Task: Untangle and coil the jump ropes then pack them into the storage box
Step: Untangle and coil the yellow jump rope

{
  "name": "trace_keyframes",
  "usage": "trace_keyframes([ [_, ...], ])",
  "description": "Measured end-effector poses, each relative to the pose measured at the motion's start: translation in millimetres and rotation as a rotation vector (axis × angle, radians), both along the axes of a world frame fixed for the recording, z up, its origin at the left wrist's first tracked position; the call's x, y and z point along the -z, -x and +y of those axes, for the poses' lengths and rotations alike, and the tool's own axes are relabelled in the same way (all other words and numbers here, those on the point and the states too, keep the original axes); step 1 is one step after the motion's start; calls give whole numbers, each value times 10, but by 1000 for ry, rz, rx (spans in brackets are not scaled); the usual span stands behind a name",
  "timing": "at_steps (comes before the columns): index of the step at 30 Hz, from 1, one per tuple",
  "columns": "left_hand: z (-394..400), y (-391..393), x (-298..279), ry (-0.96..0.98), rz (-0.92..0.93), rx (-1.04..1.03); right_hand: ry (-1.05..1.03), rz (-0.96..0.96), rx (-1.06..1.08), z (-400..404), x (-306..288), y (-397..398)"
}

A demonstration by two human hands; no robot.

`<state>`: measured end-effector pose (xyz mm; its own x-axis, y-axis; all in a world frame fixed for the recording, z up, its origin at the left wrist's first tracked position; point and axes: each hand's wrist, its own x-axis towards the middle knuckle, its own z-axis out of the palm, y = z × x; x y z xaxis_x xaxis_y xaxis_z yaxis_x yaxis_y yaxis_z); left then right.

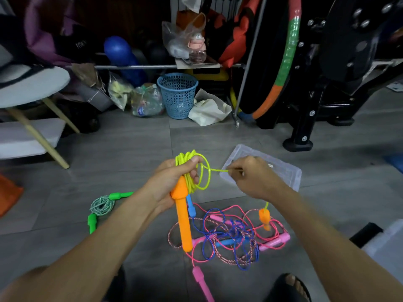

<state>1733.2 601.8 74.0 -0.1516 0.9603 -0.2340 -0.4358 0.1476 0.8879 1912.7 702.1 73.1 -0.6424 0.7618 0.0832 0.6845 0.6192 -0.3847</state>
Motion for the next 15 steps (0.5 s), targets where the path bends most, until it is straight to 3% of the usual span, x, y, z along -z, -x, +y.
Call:
trace_keyframes([
  [5, 58, -13, 4, 37, -90, -56, 18, -78, -243, -197, -17, 68],
  [9, 45, -168, 39, -49, 284, -76, 299, 85, -270, -298, -40, 130],
  [13, 54, -192, 180, -129, 848, -115, 641, 343, -182, -379, -53, 173],
  [15, 61, -154, 181, -124, 918, -101, 745, 400, -170, -376, -93, 143],
])
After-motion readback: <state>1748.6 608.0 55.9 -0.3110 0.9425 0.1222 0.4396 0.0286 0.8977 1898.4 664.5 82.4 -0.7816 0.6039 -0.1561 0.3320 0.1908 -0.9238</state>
